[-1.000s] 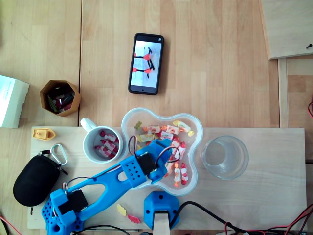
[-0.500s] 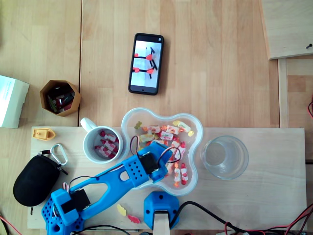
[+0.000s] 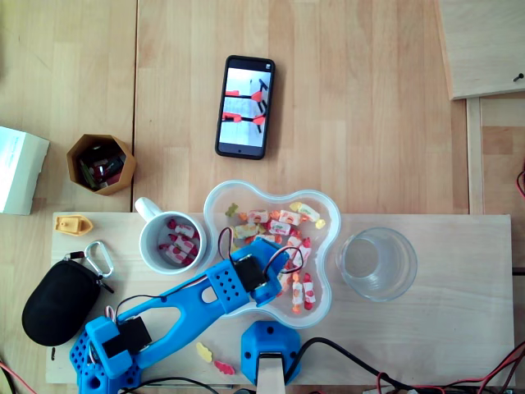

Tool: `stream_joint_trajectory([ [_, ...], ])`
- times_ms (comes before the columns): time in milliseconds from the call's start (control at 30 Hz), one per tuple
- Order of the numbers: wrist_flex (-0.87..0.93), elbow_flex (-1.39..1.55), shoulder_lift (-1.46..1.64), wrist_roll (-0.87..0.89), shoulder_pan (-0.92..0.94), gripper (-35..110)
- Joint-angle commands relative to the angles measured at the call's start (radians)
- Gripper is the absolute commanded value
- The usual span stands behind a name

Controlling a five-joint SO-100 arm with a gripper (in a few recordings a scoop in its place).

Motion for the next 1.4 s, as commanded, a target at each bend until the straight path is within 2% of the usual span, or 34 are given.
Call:
stream_joint_trajectory([
  [0,0.002,-0.009,0.012,-0.012,0.017,16],
  [1100,0.009,-0.114,-0.054,-0.011,0.015,17],
  [1367,0.009,-0.112,-0.066,-0.011,-0.054,17],
])
